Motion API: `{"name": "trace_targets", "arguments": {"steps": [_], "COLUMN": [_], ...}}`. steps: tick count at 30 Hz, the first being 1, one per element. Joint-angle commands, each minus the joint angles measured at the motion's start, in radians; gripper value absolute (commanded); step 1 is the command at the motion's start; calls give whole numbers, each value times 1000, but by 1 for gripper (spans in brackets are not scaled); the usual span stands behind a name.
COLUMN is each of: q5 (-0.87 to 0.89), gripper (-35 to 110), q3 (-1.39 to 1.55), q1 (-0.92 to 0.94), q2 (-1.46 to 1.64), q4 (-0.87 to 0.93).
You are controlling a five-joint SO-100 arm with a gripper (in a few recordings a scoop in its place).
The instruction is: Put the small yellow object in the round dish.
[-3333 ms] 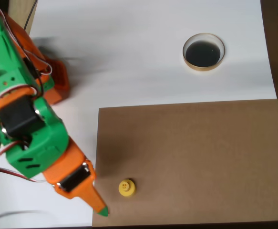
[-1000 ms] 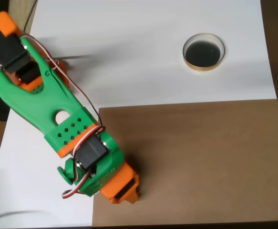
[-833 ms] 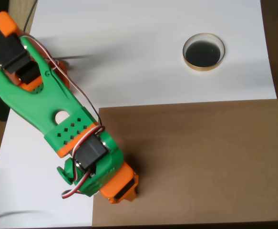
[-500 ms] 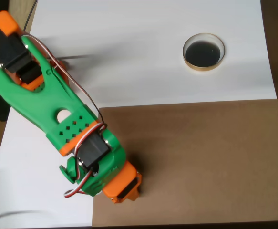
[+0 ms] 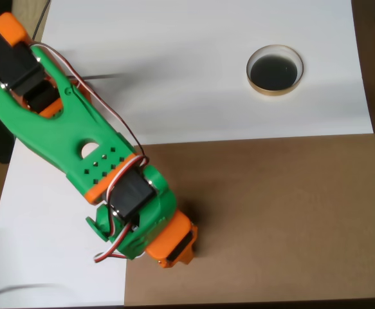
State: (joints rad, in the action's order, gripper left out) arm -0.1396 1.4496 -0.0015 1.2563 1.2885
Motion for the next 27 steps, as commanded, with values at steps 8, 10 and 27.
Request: {"name": "trace_targets", "arguments": {"steps": [8,10,27], "q5": [-61,-67,-147], "gripper": [0,0,0], "q3": [-41,-46,-52], "q1": [-106,-135,-448], "q2": [175,187,245], "q4": [46,58,104]}}
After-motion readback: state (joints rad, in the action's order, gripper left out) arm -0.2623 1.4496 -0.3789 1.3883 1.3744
